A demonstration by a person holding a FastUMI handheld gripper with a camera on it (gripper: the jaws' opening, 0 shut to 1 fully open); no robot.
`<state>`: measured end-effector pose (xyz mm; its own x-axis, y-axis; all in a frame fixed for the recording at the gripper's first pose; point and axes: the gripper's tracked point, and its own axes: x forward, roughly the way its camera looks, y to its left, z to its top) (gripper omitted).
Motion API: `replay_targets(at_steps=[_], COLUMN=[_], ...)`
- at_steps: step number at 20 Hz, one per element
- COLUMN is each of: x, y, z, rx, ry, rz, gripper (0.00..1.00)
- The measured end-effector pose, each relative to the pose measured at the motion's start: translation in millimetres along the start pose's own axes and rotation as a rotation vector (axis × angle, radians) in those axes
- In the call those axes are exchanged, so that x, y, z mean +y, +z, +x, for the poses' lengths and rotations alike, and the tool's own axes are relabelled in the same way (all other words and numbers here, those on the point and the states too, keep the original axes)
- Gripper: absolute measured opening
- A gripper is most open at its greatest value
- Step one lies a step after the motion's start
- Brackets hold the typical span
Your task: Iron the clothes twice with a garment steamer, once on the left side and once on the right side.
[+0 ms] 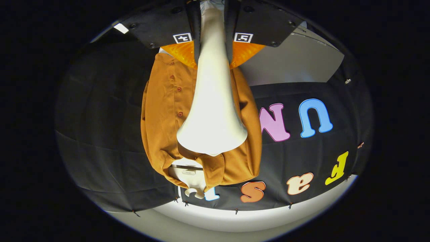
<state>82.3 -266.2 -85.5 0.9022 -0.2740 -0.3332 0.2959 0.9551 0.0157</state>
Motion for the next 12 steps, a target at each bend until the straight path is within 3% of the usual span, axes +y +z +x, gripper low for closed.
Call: replay_targets(at_steps=[8, 12], x=[-7, -2], y=[17, 1], z=[53, 74], rx=[0.009, 0.058], ry=[0.118, 0.154], rz=[-0.019, -0.049], gripper=[0.3, 0.3])
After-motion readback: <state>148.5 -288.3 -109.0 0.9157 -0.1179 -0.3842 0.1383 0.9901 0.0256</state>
